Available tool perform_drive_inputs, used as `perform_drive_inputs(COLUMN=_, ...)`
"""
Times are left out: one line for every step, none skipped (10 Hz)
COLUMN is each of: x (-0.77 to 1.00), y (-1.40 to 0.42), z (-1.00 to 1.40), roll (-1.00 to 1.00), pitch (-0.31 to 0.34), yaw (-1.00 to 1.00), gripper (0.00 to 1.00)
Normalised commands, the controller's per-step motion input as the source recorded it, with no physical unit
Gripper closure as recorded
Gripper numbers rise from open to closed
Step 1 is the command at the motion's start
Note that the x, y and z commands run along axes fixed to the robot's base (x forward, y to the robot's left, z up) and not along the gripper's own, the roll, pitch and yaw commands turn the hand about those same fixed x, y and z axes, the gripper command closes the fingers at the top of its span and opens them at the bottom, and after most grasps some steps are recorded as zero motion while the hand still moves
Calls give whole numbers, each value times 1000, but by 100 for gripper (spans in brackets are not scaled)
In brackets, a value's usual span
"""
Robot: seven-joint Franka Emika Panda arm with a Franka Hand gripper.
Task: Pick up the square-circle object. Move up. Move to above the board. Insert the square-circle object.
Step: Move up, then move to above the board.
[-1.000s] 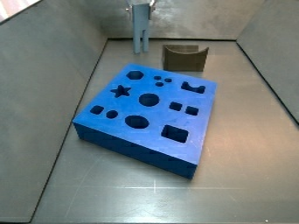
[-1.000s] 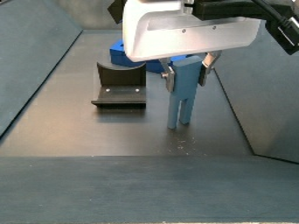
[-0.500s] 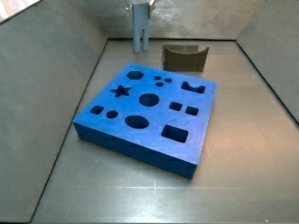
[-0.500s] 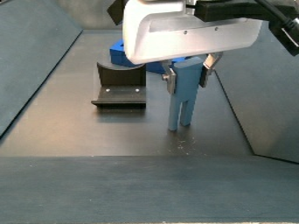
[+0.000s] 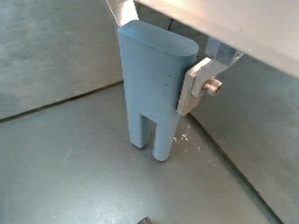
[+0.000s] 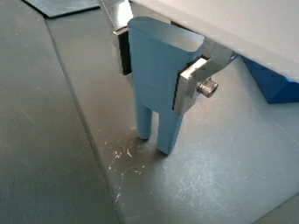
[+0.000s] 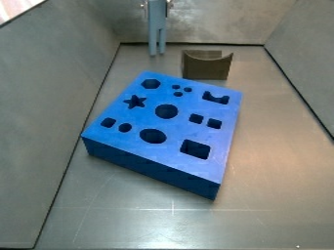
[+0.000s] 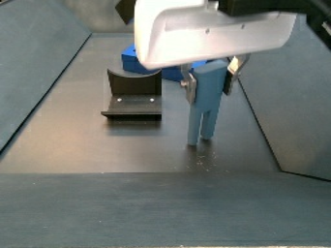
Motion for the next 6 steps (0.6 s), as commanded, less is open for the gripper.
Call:
perform_drive_inputs(x=2, y=-2, z=754, roll=6, pitch=2, yaw=-3, gripper=100)
perform_drive_inputs(x=-7, y=1, z=630, roll=11, pitch=21, yaw=-4, gripper=100)
perform_drive_inputs(x=-7, y=8, z=422, roll=21, pitch=43, yaw=-6, gripper=100)
perform_drive_inputs(x=-4, y=9, z=312, roll=25, pitch=53, yaw=-6, gripper=100)
perform_drive_inputs(x=-2, y=155, z=1000, roll=-427, pitch=159, yaw=-28, gripper=100)
perform_drive_inputs(x=-5, y=165, z=1000, roll=-429, pitch=192, yaw=-28, gripper=100)
